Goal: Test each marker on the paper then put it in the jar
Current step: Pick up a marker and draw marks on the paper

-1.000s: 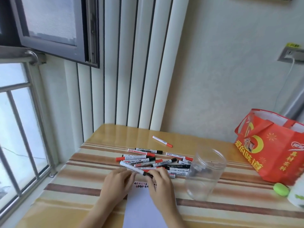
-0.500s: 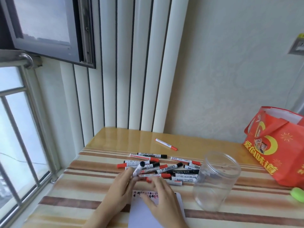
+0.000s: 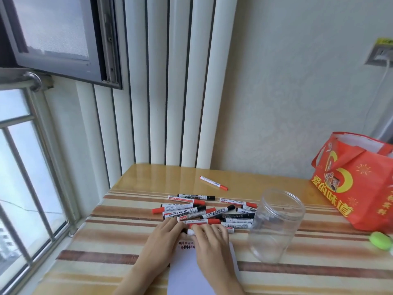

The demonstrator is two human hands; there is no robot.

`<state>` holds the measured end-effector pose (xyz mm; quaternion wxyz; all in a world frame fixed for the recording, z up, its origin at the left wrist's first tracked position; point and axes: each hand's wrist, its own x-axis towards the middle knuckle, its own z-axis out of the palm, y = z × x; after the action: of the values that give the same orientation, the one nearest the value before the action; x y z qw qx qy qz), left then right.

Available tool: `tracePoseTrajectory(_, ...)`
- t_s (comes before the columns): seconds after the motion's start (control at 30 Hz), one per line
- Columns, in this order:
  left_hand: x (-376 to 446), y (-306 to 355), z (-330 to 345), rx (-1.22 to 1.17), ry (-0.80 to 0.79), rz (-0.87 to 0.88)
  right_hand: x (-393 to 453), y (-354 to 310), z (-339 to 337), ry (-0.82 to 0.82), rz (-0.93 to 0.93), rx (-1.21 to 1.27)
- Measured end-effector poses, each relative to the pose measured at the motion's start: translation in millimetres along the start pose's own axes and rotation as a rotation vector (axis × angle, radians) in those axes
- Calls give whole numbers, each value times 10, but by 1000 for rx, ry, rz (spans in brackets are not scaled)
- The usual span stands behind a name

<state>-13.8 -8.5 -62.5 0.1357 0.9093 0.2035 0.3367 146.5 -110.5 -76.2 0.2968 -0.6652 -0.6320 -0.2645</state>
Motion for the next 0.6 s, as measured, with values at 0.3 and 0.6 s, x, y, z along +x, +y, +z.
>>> tracePoseTrajectory(0.3,-22,22,5,61,-59,71,2,-70,-35,-35,-75,1)
tracePoseTrajectory(0.6,-30,16,-18,70,-28,67,25,-100,-93,-22,-93,-64)
